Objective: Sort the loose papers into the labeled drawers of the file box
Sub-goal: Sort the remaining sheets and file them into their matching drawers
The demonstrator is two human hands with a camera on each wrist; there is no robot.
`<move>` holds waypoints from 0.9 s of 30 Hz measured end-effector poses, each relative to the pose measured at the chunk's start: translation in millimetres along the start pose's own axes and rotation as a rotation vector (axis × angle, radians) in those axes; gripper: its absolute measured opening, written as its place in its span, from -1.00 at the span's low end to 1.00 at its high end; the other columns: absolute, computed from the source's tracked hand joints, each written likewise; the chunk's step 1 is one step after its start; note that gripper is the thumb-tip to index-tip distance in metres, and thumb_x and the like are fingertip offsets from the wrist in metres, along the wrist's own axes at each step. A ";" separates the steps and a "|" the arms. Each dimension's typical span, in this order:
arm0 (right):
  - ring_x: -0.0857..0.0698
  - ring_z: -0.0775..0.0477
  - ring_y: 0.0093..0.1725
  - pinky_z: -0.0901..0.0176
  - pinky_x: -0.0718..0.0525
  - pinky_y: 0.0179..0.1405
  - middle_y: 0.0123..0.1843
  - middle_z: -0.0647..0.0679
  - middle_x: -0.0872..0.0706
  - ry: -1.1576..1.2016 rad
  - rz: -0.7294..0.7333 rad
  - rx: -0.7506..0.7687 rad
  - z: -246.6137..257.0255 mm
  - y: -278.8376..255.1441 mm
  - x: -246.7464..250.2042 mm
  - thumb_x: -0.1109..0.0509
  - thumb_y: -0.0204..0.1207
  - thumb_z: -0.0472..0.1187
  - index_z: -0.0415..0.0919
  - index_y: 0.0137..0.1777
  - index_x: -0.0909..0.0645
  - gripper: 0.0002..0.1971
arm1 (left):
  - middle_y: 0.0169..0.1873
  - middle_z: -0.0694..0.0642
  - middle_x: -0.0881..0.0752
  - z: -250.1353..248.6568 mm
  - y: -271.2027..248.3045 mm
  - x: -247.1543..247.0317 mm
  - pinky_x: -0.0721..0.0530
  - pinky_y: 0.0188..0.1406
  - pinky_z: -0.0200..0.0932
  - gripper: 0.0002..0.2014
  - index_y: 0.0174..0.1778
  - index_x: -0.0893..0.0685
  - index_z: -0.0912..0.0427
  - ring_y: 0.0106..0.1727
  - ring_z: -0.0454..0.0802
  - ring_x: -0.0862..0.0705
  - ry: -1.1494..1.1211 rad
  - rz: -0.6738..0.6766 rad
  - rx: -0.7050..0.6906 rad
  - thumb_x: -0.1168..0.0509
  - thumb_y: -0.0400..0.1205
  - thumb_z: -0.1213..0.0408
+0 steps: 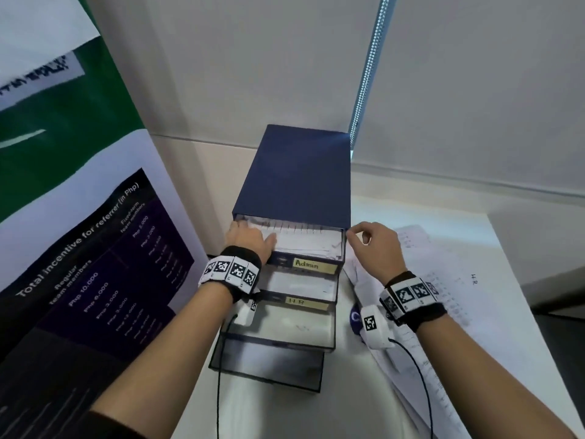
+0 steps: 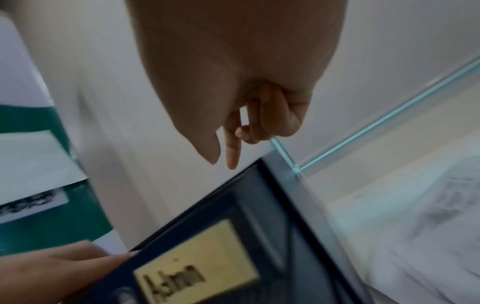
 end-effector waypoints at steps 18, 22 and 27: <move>-0.76 -0.13 0.00 0.16 -0.64 -0.03 0.01 -0.12 -0.77 -0.224 0.538 -0.410 -266.5 -168.7 3.3 -0.25 0.65 0.15 -0.19 -0.01 -0.77 -0.58 | 0.15 0.11 -0.66 -251.5 -81.9 -88.1 -0.59 0.27 -0.09 -0.73 0.26 -0.73 0.04 0.19 0.01 -0.65 -0.443 0.288 -0.740 -0.37 0.64 0.20; -0.60 -0.34 0.37 -0.12 -0.62 0.29 0.45 -0.32 -0.49 -0.187 0.231 -0.942 -334.2 -186.0 41.7 -0.50 0.41 0.27 -0.29 0.53 -0.36 -0.14 | 0.41 0.26 -0.57 -268.5 -65.3 -172.6 -0.53 0.43 -0.02 -0.54 0.50 -0.51 0.20 0.40 0.21 -0.58 -0.252 0.464 -0.440 -0.30 0.66 0.25; -0.79 -0.25 0.02 -0.23 -0.81 -0.01 0.18 -0.22 -0.75 0.131 0.169 -1.089 -404.4 -194.8 17.2 -0.58 -0.15 0.56 -0.26 0.32 -0.50 0.15 | 0.23 0.25 -0.55 -279.8 -48.8 -229.8 -0.58 0.21 -0.01 -0.76 0.16 -0.55 0.27 0.20 0.25 -0.58 -0.246 0.334 -0.269 -0.25 0.65 0.21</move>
Point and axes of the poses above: each hand's wrist, its own y-axis towards the middle knuckle, its own x-axis out of the back of the hand, z = x × y, the point moved 5 cm from there along y, towards the middle knuckle
